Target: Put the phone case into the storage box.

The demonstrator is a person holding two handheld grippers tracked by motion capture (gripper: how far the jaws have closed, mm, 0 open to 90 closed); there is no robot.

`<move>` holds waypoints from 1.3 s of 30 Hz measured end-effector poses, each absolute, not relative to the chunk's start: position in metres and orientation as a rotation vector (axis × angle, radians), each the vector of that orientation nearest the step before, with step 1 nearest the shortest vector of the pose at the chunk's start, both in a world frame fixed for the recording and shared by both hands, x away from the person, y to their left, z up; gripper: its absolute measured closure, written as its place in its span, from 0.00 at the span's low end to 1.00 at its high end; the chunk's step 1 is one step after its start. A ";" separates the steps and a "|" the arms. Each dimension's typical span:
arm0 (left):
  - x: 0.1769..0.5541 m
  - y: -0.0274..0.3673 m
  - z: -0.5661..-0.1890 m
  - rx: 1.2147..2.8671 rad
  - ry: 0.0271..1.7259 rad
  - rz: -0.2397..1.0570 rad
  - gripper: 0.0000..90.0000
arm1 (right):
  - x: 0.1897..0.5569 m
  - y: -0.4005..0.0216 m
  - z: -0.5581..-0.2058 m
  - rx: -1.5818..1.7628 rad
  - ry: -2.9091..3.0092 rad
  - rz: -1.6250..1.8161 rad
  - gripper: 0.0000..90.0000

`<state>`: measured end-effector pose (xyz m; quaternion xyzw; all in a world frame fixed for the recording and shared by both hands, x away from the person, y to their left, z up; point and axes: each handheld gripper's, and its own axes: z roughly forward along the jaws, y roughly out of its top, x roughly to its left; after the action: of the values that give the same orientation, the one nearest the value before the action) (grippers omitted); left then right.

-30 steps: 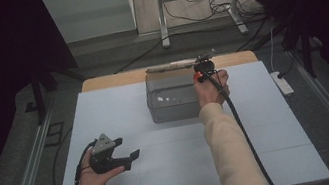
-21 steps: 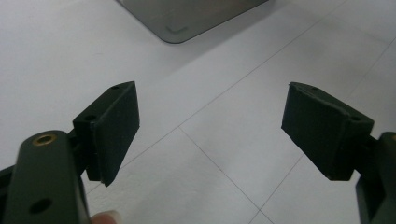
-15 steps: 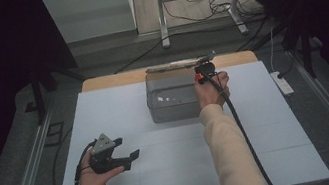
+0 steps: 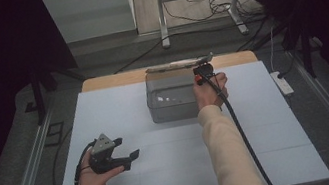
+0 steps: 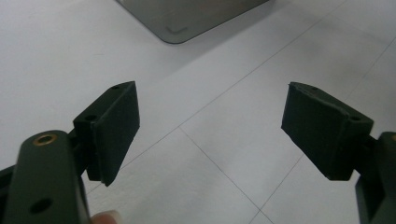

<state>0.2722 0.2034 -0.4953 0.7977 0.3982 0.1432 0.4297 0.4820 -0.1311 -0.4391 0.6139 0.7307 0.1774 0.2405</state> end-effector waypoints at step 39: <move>0.272 0.204 -0.496 1.992 0.995 0.356 0.22 | 0.483 -0.132 -0.452 1.705 2.007 0.464 0.90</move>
<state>0.2725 0.2040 -0.4959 0.7979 0.3985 0.1427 0.4292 0.4834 -0.1323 -0.4522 0.6203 0.7301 0.1688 0.2318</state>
